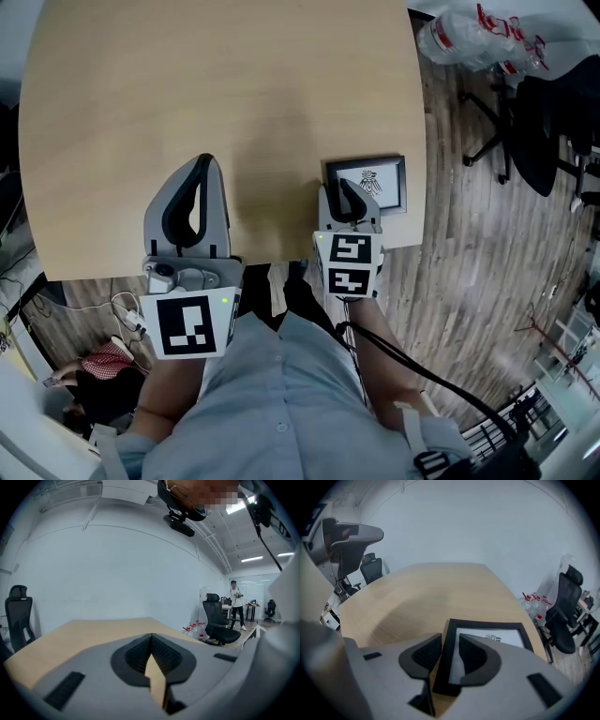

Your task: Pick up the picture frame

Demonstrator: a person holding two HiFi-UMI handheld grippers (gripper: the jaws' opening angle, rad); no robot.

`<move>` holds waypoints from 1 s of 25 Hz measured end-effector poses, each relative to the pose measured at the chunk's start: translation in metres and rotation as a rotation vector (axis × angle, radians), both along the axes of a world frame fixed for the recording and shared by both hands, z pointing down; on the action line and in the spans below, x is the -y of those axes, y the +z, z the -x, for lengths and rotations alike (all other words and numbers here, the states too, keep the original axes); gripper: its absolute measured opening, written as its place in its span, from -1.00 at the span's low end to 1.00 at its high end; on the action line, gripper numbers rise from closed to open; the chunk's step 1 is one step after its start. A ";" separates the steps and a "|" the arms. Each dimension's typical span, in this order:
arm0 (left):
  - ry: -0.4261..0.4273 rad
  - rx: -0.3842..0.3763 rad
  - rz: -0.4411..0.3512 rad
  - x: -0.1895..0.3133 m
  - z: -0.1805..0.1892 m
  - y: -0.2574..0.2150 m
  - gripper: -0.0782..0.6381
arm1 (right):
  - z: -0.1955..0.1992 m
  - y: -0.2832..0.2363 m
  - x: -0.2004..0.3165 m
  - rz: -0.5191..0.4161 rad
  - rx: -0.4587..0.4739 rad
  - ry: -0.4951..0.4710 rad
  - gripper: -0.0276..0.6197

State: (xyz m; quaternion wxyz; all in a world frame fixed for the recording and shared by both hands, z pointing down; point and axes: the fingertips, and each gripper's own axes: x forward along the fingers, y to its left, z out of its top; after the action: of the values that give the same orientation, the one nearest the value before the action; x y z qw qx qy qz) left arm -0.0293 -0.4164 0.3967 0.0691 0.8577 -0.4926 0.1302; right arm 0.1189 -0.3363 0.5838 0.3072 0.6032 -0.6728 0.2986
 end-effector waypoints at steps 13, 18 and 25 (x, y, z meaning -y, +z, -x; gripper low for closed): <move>0.000 -0.016 -0.010 0.001 -0.005 -0.006 -0.78 | -0.001 0.005 0.000 0.035 -0.005 -0.011 -0.72; -0.011 -0.010 -0.036 -0.004 -0.005 -0.014 -0.78 | -0.003 -0.010 0.002 -0.037 0.028 -0.008 -0.72; -0.007 -0.016 -0.091 -0.016 -0.029 -0.038 -0.78 | -0.019 -0.063 0.019 -0.250 0.069 -0.018 -0.72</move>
State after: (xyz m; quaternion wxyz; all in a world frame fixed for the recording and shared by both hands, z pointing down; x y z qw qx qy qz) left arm -0.0006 -0.4001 0.3591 0.0343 0.8592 -0.5005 0.1005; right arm 0.1375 -0.3555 0.5205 0.2087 0.6200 -0.7205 0.2301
